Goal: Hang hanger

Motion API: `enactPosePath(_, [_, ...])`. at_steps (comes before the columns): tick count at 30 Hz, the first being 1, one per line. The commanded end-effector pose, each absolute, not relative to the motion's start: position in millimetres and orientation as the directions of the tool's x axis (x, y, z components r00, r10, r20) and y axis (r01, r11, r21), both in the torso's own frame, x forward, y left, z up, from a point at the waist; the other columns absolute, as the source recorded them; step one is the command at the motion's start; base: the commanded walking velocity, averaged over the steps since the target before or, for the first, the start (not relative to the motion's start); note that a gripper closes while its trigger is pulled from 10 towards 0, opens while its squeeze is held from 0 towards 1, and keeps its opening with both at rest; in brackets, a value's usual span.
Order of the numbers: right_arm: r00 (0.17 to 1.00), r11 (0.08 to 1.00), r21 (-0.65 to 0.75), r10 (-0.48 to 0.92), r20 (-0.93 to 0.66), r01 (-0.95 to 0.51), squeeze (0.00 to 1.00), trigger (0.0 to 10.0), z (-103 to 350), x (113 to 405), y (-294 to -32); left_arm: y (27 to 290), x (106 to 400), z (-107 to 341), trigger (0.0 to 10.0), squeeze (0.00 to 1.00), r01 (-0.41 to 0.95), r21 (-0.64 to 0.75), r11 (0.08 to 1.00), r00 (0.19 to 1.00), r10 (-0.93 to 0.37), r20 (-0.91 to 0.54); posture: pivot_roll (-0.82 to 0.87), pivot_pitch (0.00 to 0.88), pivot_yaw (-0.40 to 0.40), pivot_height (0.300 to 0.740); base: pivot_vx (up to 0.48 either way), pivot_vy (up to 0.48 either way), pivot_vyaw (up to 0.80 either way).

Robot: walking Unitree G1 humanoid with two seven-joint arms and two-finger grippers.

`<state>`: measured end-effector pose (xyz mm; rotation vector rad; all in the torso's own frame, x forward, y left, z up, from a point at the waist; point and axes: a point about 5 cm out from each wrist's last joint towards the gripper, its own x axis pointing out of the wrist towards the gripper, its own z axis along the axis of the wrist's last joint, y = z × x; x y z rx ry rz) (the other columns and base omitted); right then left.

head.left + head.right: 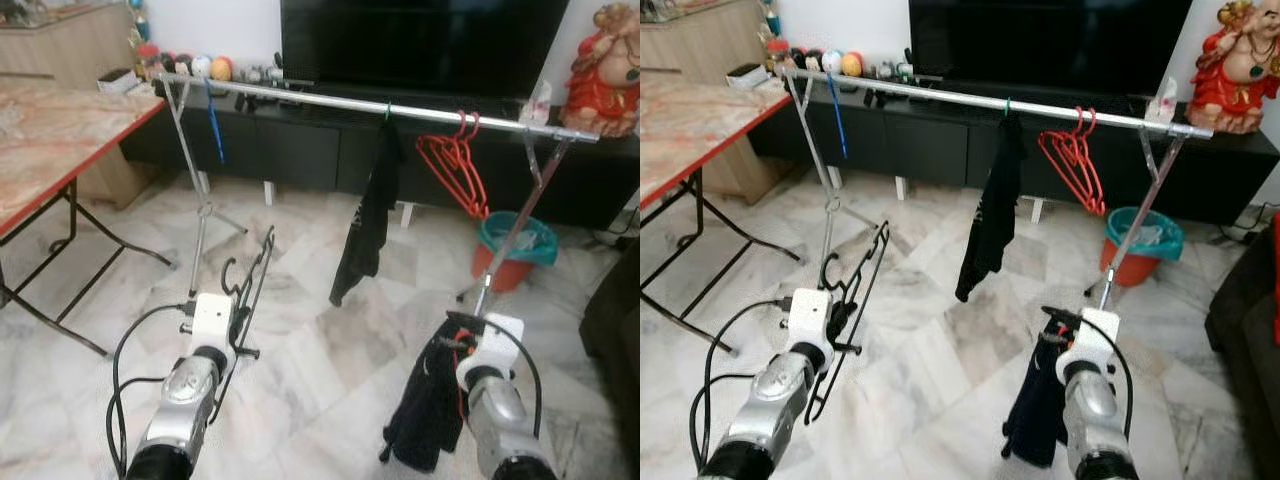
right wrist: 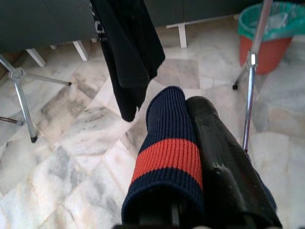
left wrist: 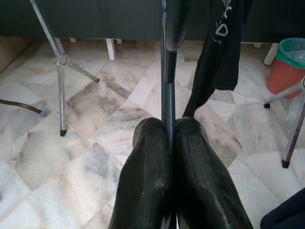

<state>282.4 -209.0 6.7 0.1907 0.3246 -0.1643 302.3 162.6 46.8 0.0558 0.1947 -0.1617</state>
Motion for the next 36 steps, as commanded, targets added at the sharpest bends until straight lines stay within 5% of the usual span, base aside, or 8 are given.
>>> enactPosePath(1, [0.942, 0.965, 0.163, -0.148, -0.302, 0.203, 0.0, 10.0, 14, 289, -209, 162, 306, 48, 10.0, 0.0, 0.18, 0.041, 0.983, 0.964, -0.168, -0.204, -0.04, 0.0, 0.01, 0.74, 0.0, 0.364, 0.0])
enactPosePath(19, [0.952, 0.961, 0.198, -0.137, -0.275, 0.195, 0.0, 10.0, 13, 291, -192, 170, 310, 54, 10.0, 0.0, 0.211, 0.064, 0.975, 0.96, -0.195, -0.2, -0.06, 0.0, 0.076, 0.74, 0.0, 0.322, -0.17])
enactPosePath(36, [0.96, 0.97, 0.188, -0.104, -0.26, 0.155, 0.0, 10.0, 17, 296, -187, 169, 310, 56, 10.0, 0.0, 0.211, 0.055, 0.976, 0.962, -0.197, -0.189, -0.03, 0.0, 0.058, 0.74, 0.0, 0.318, 0.0])
